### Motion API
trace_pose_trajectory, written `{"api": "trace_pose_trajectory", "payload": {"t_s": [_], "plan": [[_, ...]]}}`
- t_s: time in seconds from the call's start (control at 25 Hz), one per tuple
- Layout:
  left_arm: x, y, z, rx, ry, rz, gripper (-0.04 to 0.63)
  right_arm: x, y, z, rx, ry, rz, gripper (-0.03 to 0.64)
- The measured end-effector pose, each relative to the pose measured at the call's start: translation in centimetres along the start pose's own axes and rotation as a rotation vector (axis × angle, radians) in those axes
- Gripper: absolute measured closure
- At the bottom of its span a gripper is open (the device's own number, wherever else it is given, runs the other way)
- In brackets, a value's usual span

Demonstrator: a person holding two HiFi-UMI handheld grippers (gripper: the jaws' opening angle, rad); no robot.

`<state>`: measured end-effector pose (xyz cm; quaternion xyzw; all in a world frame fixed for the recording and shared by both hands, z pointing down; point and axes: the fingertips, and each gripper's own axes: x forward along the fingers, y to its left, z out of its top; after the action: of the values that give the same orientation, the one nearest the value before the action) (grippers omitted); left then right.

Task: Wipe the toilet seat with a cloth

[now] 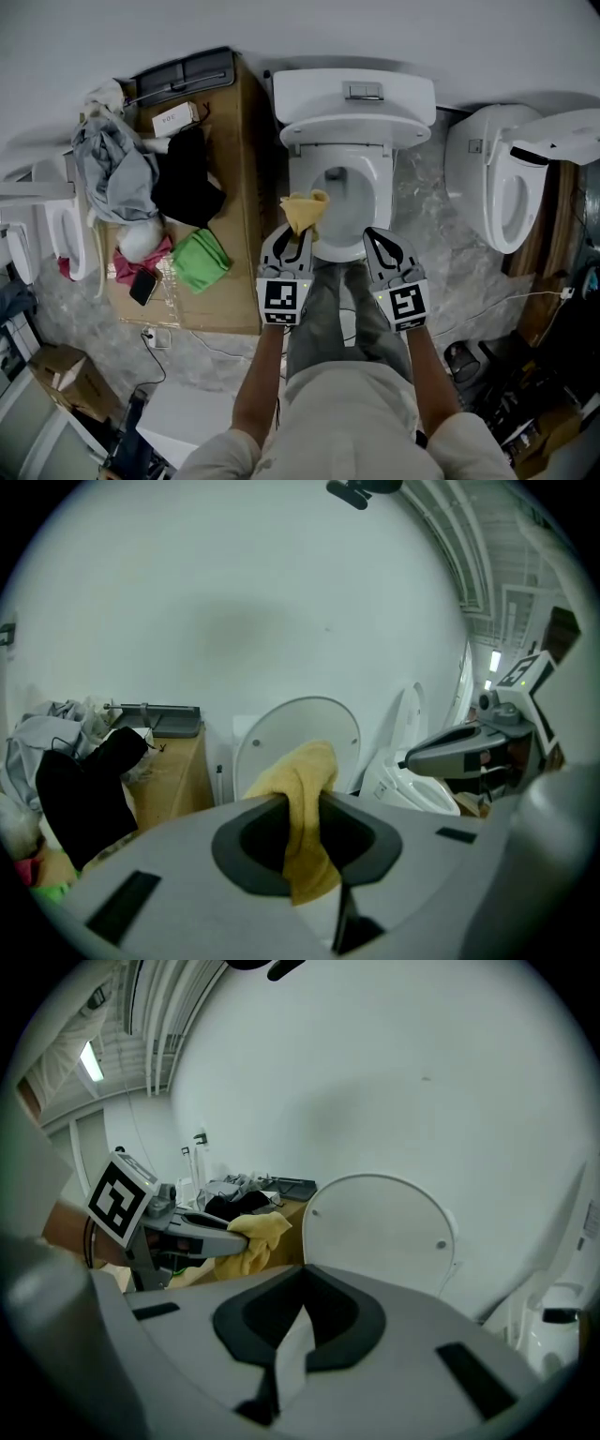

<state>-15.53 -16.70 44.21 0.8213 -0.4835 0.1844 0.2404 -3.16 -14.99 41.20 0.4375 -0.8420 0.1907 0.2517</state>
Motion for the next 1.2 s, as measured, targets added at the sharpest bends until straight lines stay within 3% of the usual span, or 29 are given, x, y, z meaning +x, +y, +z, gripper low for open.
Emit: {"api": "trace_pose_trajectory", "payload": {"t_s": [0.4,1.2], "plan": [[4.9,1.4,-5.2,0.024,0.025,0.007,0.512,4.2,-1.6,-4.8,-0.005,0.045,0.04,0.609],[11.1,4.4,-15.8,0.056,0.13,0.072,0.512,10.3,-1.8,-14.6,-0.036,0.127,0.21,0.609]]}}
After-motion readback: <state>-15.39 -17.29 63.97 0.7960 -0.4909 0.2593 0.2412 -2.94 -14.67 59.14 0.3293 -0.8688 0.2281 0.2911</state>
